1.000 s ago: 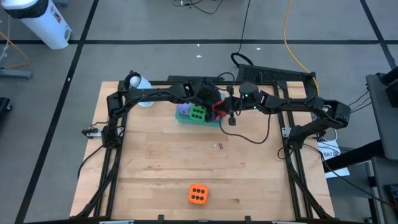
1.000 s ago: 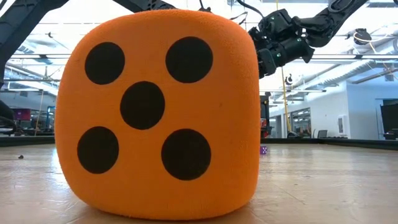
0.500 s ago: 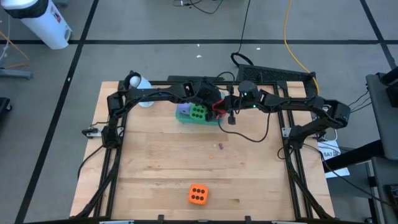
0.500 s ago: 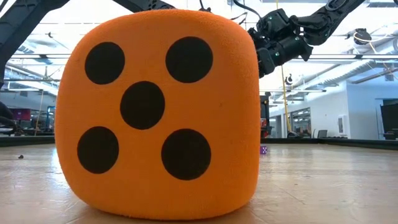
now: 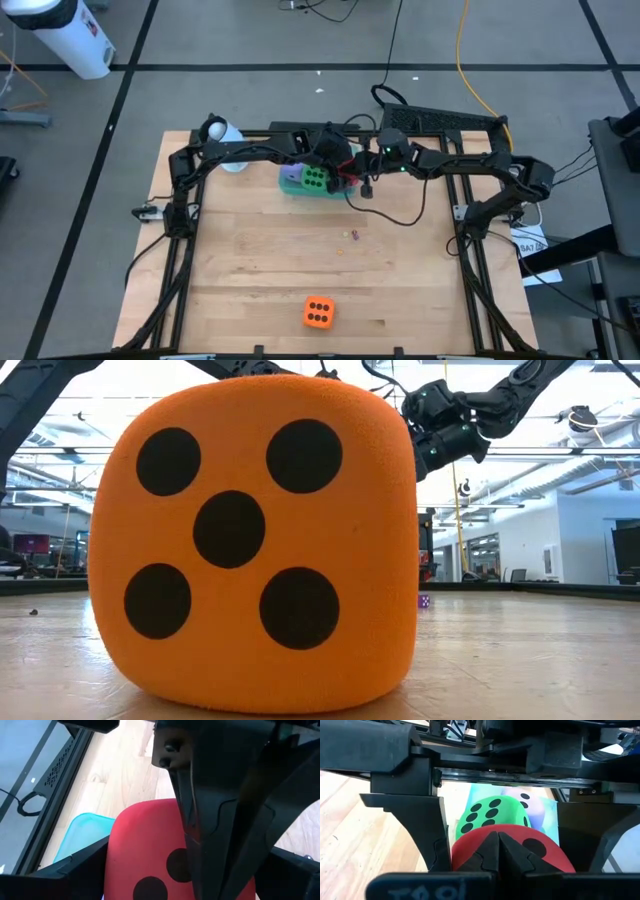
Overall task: Pick & Place Dice
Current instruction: Put the big red dice into the green bin
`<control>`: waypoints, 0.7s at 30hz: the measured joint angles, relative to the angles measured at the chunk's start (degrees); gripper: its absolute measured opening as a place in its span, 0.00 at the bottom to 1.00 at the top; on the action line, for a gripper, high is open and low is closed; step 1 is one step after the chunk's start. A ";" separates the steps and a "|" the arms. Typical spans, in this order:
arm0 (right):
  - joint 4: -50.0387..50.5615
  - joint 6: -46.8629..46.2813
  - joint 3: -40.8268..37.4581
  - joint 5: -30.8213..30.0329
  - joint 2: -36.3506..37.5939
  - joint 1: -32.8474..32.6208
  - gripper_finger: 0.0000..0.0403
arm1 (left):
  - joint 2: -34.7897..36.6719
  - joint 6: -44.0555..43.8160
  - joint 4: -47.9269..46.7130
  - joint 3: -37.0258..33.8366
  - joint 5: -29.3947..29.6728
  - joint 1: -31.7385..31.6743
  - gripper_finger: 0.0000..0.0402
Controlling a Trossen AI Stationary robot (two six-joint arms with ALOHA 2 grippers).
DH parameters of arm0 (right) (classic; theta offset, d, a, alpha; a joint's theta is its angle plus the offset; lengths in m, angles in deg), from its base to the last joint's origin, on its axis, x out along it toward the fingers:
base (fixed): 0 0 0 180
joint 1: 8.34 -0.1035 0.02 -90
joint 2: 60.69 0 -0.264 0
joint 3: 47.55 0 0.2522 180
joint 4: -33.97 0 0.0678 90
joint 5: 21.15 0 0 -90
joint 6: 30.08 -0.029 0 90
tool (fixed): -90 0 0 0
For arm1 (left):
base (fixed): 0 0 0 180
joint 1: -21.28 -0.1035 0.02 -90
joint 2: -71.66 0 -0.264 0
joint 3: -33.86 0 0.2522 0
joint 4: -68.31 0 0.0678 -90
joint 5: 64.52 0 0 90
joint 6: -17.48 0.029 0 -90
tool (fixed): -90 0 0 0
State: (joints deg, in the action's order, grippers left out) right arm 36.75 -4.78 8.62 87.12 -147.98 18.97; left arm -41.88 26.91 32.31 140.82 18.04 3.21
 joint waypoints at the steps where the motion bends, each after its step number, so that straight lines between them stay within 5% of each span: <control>1: -0.13 -0.17 -0.03 0.01 0.00 0.00 0.00 | 0.00 0.00 -0.01 0.01 0.00 -0.09 1.00; 21: -0.92 -0.77 -0.04 -0.36 -0.21 0.00 0.00 | 1.01 0.30 -1.55 0.04 0.27 -0.58 1.00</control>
State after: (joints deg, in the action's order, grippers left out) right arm 35.84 -5.55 8.58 86.76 -148.19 18.97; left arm -40.87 27.22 30.76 140.86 18.31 2.63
